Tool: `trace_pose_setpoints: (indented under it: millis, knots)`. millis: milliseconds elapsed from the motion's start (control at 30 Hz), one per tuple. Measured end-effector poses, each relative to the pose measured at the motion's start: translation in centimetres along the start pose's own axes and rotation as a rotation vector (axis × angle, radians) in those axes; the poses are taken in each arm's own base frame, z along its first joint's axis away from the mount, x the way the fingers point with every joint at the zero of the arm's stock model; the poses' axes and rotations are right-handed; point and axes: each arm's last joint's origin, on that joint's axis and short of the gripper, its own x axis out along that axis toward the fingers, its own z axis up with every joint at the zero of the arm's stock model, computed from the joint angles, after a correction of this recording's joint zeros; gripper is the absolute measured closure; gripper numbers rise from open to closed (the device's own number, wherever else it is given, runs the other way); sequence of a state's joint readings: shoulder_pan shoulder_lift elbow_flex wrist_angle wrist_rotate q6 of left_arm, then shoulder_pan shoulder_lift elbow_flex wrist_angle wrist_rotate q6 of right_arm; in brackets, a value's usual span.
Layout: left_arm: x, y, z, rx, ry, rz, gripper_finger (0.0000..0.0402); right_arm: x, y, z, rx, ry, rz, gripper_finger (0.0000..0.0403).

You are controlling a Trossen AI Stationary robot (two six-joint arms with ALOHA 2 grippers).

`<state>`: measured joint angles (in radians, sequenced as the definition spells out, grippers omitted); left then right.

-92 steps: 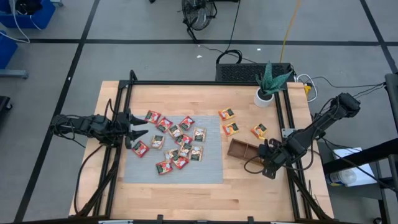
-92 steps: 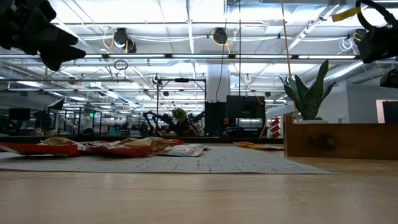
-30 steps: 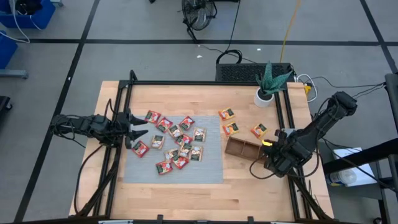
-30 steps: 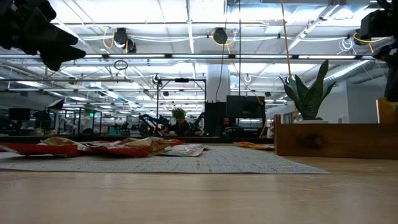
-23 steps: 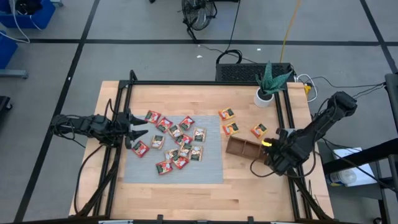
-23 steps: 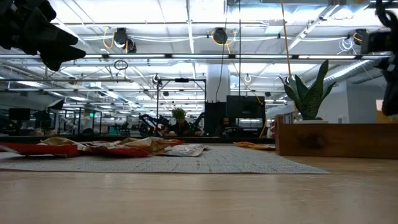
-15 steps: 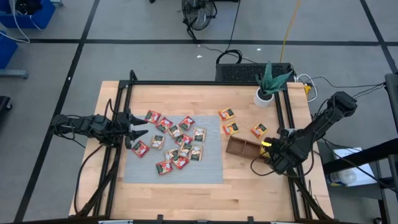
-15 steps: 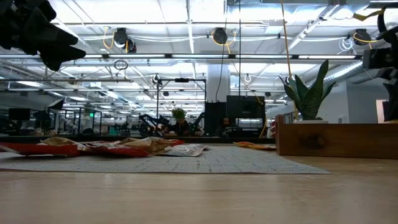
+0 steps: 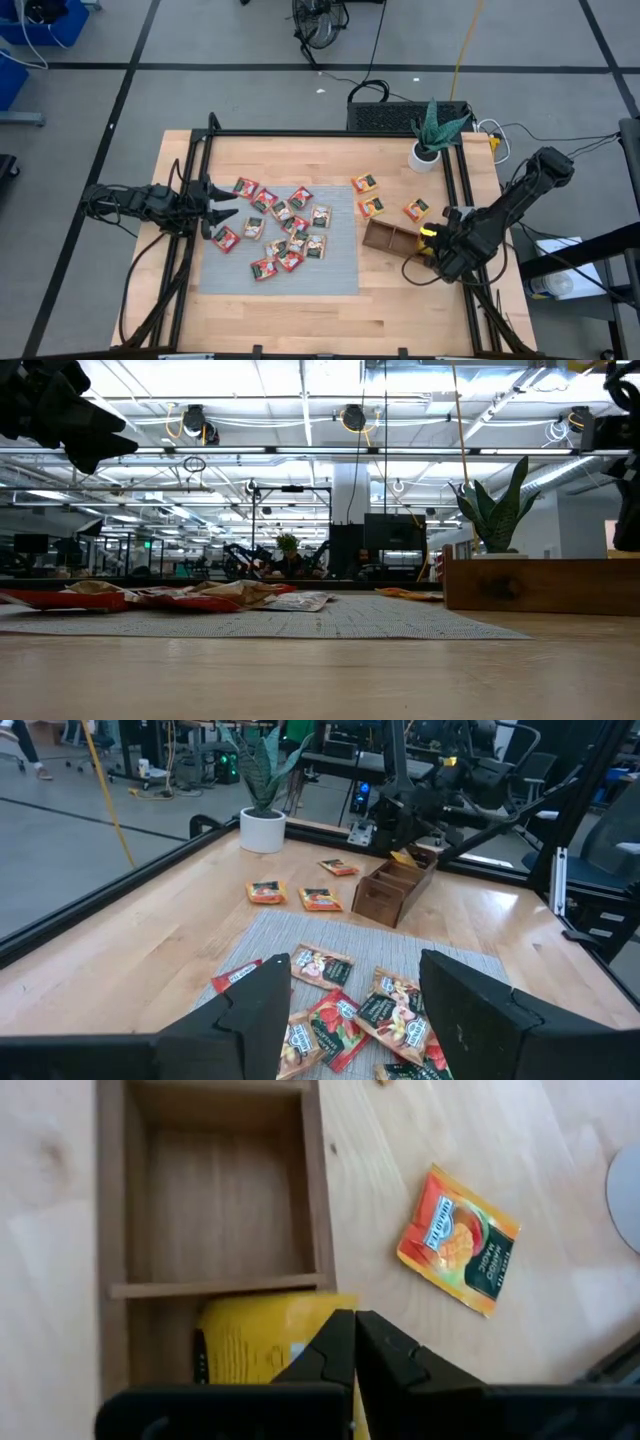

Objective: Pick & Place Tea
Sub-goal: Adjust the yellow tea bag in the right section of the wooden organizer

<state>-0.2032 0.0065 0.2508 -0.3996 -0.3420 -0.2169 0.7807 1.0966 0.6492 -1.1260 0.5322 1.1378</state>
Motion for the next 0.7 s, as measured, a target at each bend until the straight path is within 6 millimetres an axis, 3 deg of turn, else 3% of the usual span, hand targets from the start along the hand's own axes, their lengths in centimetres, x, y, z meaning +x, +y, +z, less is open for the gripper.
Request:
trace_pose_setpoints:
  millis: [367,533,700]
  knots:
    - [0.0,0.0,0.0,0.0,0.0,0.0,0.0178,-1.8,0.5,1.7,0.015,-0.126,0.032,0.0403]
    - [0.0,0.0,0.0,-0.001,-0.001,0.0,0.0179,-2.3,2.1,3.2,0.091,-0.329,0.153,0.0403]
    - [0.0,0.0,0.0,0.0,0.0,0.0,0.0178,-2.8,3.1,5.5,-0.032,-0.535,0.151,0.0403]
